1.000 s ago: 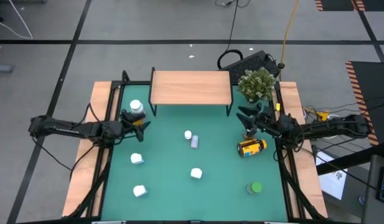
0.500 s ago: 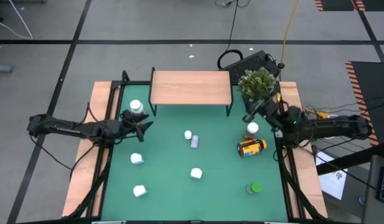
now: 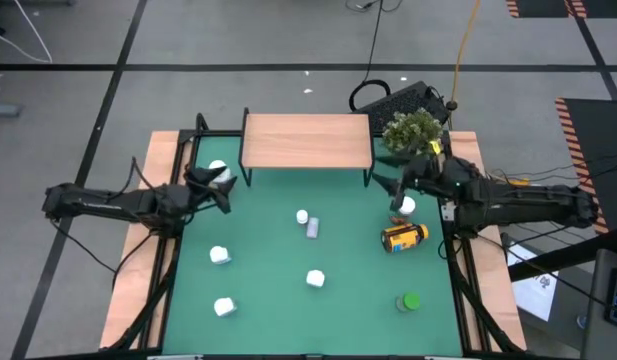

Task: Pick and place medicine bottles onto shelf by color
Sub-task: Put the white and purple pill bottle on the shelf

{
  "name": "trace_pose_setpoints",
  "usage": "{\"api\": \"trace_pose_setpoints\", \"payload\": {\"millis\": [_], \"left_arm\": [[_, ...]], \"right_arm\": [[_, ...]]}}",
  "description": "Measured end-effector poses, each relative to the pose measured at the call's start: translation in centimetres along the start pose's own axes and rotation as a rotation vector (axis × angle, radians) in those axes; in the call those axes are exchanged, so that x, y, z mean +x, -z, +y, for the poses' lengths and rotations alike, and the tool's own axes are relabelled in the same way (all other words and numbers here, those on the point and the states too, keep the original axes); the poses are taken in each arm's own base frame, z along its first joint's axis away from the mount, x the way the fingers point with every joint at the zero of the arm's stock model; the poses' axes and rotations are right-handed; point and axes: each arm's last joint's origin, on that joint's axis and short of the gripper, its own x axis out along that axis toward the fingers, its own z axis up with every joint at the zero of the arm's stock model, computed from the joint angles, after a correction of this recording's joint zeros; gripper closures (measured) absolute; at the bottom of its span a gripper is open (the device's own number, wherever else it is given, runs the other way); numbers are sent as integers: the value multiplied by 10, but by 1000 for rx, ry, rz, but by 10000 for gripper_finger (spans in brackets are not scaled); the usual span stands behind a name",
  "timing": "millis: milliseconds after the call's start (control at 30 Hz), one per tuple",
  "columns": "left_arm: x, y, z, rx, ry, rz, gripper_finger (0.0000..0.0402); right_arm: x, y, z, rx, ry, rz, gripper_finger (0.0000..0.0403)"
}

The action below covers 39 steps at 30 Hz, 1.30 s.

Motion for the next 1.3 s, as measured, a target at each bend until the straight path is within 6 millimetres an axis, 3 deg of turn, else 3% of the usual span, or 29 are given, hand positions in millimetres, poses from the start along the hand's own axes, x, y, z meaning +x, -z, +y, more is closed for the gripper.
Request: {"api": "trace_pose_setpoints", "payload": {"millis": [100,333,533,767,900,1300], "left_arm": [[-5,-14,3,20,-69,62,167],[-13,-45,4,14,-118,86,162],[0,-39,8,-39,-184,156,119],[14,-32,21,-47,-253,280,58],[21,-29,29,-32,-328,327,34],[37,-21,37,-14,-324,472,23]], "right_arm": [[-6,2,2,12,-78,43,190],[-21,0,0,-8,-74,49,190],[-26,3,-2,-33,-15,53,190],[-17,39,-4,36,37,113,190],[-15,46,-4,51,40,136,190],[-14,47,-3,-28,31,140,190]]}}
